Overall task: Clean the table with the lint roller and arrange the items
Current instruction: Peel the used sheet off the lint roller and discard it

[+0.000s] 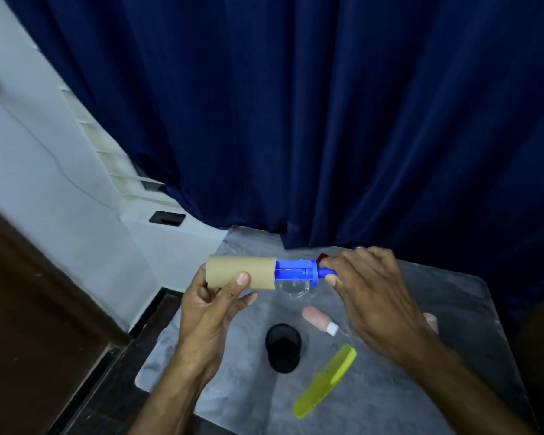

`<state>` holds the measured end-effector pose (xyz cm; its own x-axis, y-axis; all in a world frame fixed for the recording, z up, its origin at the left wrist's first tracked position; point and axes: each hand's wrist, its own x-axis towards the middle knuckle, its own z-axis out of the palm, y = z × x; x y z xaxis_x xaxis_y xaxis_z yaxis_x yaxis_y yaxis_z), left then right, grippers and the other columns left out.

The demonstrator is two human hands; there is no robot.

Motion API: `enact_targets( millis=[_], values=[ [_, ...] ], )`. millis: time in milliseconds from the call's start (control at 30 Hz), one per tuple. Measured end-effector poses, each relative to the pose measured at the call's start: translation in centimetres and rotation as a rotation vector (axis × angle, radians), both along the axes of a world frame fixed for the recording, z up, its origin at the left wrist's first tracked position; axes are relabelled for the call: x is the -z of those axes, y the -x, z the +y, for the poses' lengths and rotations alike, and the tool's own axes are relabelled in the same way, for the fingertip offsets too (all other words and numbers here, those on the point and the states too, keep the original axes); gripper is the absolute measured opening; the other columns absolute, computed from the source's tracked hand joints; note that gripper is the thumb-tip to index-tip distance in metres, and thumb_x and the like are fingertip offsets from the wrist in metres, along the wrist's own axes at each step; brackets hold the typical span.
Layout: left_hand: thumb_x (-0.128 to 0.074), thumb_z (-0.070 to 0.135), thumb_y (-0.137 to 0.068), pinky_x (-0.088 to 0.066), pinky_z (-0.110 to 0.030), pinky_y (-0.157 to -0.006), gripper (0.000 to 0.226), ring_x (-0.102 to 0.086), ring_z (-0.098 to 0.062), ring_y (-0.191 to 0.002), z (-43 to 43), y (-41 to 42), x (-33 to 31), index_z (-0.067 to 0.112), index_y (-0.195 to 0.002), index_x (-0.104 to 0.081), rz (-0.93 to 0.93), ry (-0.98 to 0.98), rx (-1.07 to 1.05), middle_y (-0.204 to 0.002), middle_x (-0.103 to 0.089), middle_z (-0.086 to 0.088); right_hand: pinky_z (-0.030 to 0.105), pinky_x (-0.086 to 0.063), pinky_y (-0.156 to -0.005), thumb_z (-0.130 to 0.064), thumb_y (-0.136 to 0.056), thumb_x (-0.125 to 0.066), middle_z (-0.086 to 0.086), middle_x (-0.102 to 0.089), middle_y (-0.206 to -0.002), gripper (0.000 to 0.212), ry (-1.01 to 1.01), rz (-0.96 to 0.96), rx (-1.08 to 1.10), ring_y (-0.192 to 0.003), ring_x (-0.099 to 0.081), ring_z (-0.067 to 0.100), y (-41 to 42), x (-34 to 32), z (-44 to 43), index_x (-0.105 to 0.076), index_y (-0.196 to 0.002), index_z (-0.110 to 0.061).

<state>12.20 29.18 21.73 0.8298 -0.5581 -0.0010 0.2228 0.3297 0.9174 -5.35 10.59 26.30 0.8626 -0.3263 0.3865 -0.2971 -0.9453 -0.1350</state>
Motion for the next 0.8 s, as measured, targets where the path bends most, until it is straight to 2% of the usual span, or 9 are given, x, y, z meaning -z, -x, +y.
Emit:
enact_targets(
  millis=[67,133,200,300,467,567,667,733,800],
  values=[
    [-0.105,0.051,-0.056,-0.066,-0.044,-0.095,0.078,-0.077,-0.021,-0.109,2.0,-1.4,-0.5,0.016,-0.118,-0.073,-0.015,0.023,0.010,-0.111,-0.076,-0.007,0.037,-0.041,-0.084,-0.034,-0.088,-0.053,-0.016,-0.058,-0.095,0.020,0.006,0.038,-0.037,-0.085,-0.055,0.013,-1.7,-1.1,1.2,-0.057,-0.108,-0.030],
    [-0.105,0.045,-0.059,-0.065,-0.041,-0.097,0.074,-0.077,-0.023,-0.113,3.8,-2.9,-1.1,0.021,-0.122,-0.074,-0.015,0.052,0.028,-0.118,-0.076,-0.009,0.032,-0.038,-0.078,-0.029,-0.098,-0.059,-0.017,-0.058,-0.089,0.011,-0.036,0.056,-0.103,-0.079,-0.052,0.008,-3.2,-1.9,2.6,-0.054,-0.107,-0.032],
    [-0.106,0.042,-0.059,-0.064,-0.037,-0.096,0.072,-0.076,-0.022,-0.114,5.6,-4.3,-1.4,0.024,-0.122,-0.075,-0.010,0.069,0.028,-0.120,-0.077,-0.008,0.031,-0.038,-0.078,-0.035,-0.104,-0.047,-0.018,-0.059,-0.090,0.005,-0.071,0.090,-0.158,-0.078,-0.051,0.007,-4.7,-2.4,4.0,-0.049,-0.109,-0.035],
    [-0.105,0.043,-0.060,-0.065,-0.037,-0.093,0.074,-0.077,-0.022,-0.111,7.9,-5.7,-1.7,0.025,-0.124,-0.075,0.002,0.084,-0.005,-0.118,-0.078,-0.006,0.035,-0.041,-0.085,-0.041,-0.105,-0.035,-0.017,-0.058,-0.101,0.024,-0.024,0.062,-0.212,-0.088,-0.055,0.012,-7.0,-2.9,5.8,-0.055,-0.115,-0.031],
    [-0.104,0.055,-0.057,-0.065,-0.034,-0.076,0.066,-0.077,-0.026,-0.099,10.9,-6.9,-1.7,0.024,-0.111,-0.081,0.052,0.059,-0.114,-0.109,-0.076,-0.010,0.041,-0.044,-0.090,-0.017,-0.089,-0.058,-0.008,-0.062,-0.096,0.023,0.124,-0.146,-0.246,-0.087,-0.057,0.021,-10.5,-2.4,7.6,-0.064,-0.110,-0.022],
    [-0.103,0.057,-0.057,-0.064,-0.031,-0.069,0.059,-0.075,-0.028,-0.099,12.6,-7.6,-1.5,0.026,-0.103,-0.083,0.093,0.064,-0.163,-0.113,-0.075,-0.017,0.036,-0.038,-0.103,-0.027,-0.097,-0.052,-0.011,-0.064,-0.095,0.015,0.117,-0.237,-0.293,-0.094,-0.057,0.016,-12.3,-2.0,8.8,-0.061,-0.109,-0.024],
    [-0.104,0.058,-0.053,-0.064,-0.030,-0.067,0.057,-0.076,-0.022,-0.091,14.2,-8.5,-1.4,0.029,-0.099,-0.084,0.086,0.062,-0.218,-0.108,-0.077,-0.012,0.042,-0.038,-0.112,-0.033,-0.103,-0.045,-0.012,-0.062,-0.097,0.021,0.106,-0.202,-0.335,-0.097,-0.059,0.014,-14.0,-1.6,9.7,-0.061,-0.112,-0.023],
    [-0.104,0.059,-0.051,-0.064,-0.029,-0.068,0.057,-0.077,-0.018,-0.085,15.3,-9.0,-1.3,0.030,-0.097,-0.084,0.088,0.072,-0.239,-0.102,-0.078,-0.008,0.044,-0.039,-0.111,-0.032,-0.104,-0.043,-0.011,-0.062,-0.100,0.022,0.068,-0.170,-0.355,-0.100,-0.059,0.016,-15.0,-1.5,10.4,-0.061,-0.114,-0.023],
    [-0.105,0.057,-0.050,-0.064,-0.028,-0.068,0.058,-0.077,-0.017,-0.086,16.4,-9.5,-1.1,0.029,-0.097,-0.083,0.125,0.115,-0.256,-0.101,-0.078,-0.005,0.039,-0.041,-0.103,-0.030,-0.104,-0.045,-0.013,-0.060,-0.102,0.018,0.025,-0.153,-0.371,-0.097,-0.056,0.016,-15.8,-1.3,11.4,-0.059,-0.115,-0.027]
  ],
)
